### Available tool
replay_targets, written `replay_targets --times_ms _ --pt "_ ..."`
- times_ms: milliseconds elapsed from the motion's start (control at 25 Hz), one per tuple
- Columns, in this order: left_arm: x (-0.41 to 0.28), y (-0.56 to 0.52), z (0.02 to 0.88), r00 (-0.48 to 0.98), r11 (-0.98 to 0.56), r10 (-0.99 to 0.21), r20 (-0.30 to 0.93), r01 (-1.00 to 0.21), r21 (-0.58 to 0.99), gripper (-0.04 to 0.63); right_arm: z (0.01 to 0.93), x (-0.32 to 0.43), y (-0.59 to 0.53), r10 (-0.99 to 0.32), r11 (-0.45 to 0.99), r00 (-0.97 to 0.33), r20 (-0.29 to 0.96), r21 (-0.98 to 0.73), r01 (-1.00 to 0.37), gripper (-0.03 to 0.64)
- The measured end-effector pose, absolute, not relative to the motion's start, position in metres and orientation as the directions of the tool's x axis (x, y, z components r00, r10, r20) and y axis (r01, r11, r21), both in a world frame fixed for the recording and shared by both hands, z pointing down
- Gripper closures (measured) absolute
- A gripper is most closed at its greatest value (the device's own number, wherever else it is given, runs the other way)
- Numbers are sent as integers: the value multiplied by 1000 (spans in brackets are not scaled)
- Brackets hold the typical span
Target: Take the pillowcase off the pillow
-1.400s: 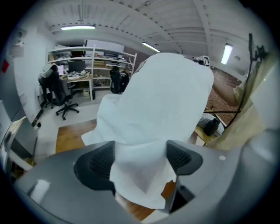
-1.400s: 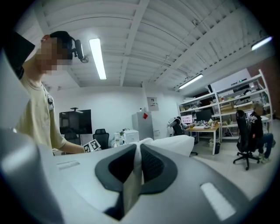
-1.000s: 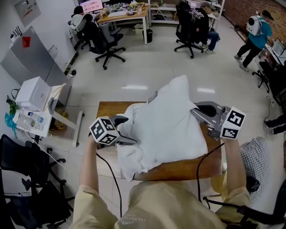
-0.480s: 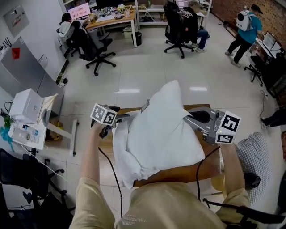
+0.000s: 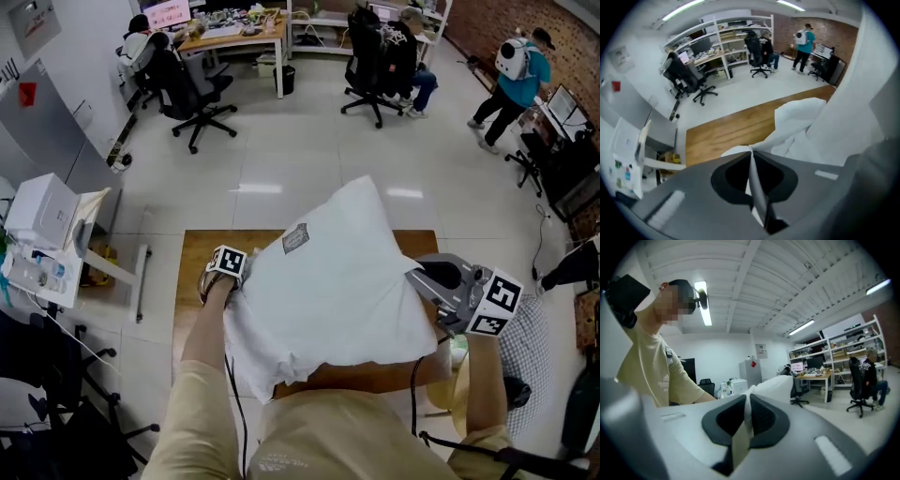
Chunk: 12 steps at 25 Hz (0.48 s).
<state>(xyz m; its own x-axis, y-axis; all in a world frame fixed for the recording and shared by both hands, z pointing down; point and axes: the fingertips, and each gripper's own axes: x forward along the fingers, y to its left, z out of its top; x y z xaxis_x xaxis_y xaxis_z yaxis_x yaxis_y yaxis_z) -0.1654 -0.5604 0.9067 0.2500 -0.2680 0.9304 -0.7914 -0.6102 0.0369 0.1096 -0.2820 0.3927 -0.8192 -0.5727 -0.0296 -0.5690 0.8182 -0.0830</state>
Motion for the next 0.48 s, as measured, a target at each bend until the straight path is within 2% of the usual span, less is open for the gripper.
replay_targets --times_ms 80,160,240,360,400,480 --pt "-188 -572 922 348 -508 -290 892 -845 165 587 412 119 -293 -608 787 -794 -7 -136 -601 606" --pt "-192 -577 895 498 -431 -325 804 -834 343 574 420 121 -307 -629 766 -777 -12 -176 -618 606" --pt "-194 -575 853 568 -462 -395 722 -802 379 534 421 119 -315 -649 751 -761 -11 -171 -638 606" --pt "-194 -550 778 607 -583 -504 614 -764 277 420 423 123 -312 -675 729 -737 -22 -169 -663 606" --pt "-190 -533 750 639 -615 -514 572 -739 273 389 422 125 -312 -686 720 -727 -26 -168 -673 606" --pt "-175 -482 702 731 -676 -478 487 -660 326 283 420 126 -317 -702 706 -712 -23 -150 -692 606"
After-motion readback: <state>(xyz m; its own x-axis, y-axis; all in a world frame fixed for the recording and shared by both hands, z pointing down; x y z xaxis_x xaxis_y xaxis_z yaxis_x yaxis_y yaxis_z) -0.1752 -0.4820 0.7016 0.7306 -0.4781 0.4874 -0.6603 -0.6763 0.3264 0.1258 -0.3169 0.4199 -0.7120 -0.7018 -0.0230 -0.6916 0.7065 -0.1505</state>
